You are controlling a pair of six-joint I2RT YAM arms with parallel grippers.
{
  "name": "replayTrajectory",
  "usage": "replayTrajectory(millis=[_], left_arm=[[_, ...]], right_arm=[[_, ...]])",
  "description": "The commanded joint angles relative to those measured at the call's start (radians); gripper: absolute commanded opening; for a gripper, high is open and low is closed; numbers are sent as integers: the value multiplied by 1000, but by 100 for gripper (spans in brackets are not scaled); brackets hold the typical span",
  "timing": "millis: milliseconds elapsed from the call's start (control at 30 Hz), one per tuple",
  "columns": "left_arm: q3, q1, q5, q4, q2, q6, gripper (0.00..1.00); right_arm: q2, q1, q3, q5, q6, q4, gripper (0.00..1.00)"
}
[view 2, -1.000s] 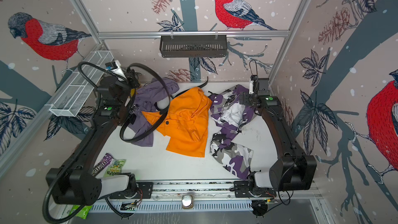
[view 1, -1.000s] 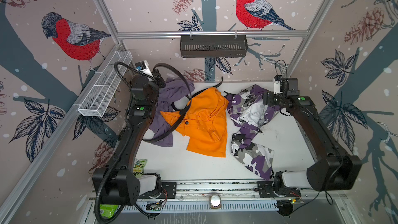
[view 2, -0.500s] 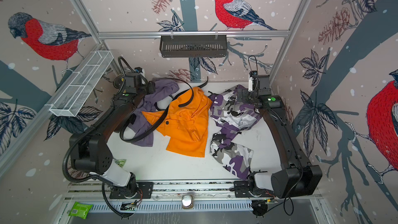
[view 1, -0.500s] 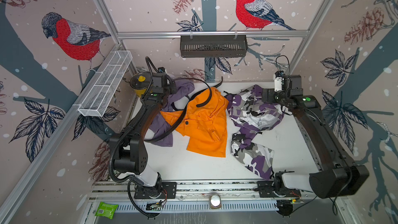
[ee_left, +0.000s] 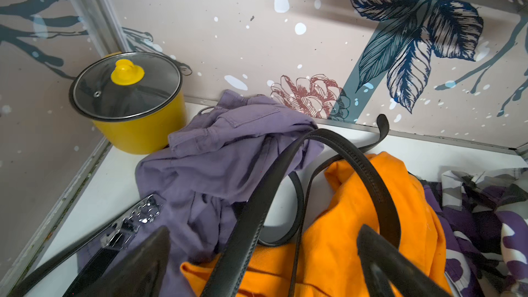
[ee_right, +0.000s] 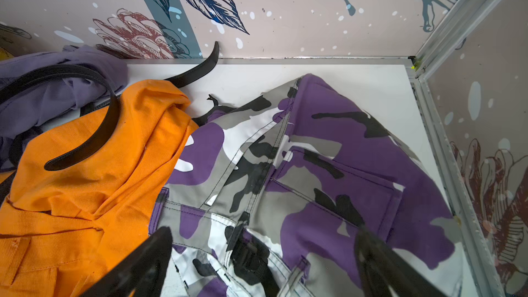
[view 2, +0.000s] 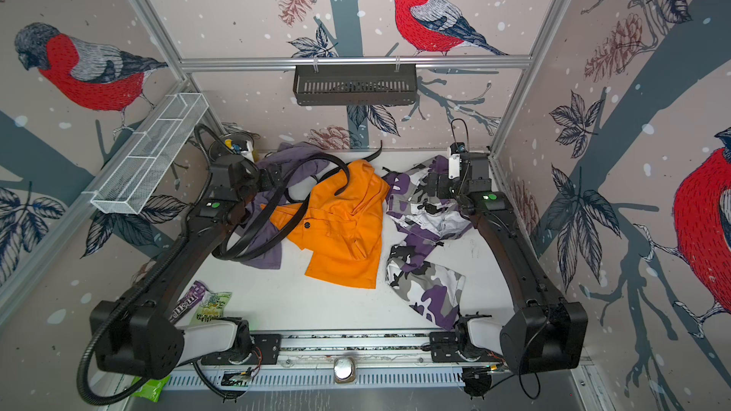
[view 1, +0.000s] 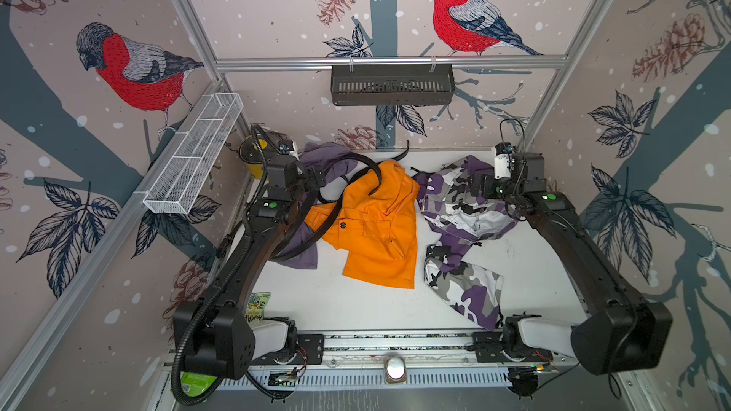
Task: Remove the belt from the trousers
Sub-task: Place the belt at the center of the board, then reset both arms
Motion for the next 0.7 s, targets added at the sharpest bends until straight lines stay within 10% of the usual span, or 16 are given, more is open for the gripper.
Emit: replayTrajectory(millis=[0, 333, 667], left_arm=[[-141, 0, -113, 160, -70, 40, 100], [-610, 100, -150, 630, -223, 144, 97], [-772, 116, -170, 1007, -61, 213, 96]], right_arm=[[-59, -15, -91, -8, 6, 233, 99], [-106, -67, -467, 102, -59, 697, 99], [29, -92, -741, 88, -162, 1135, 99]])
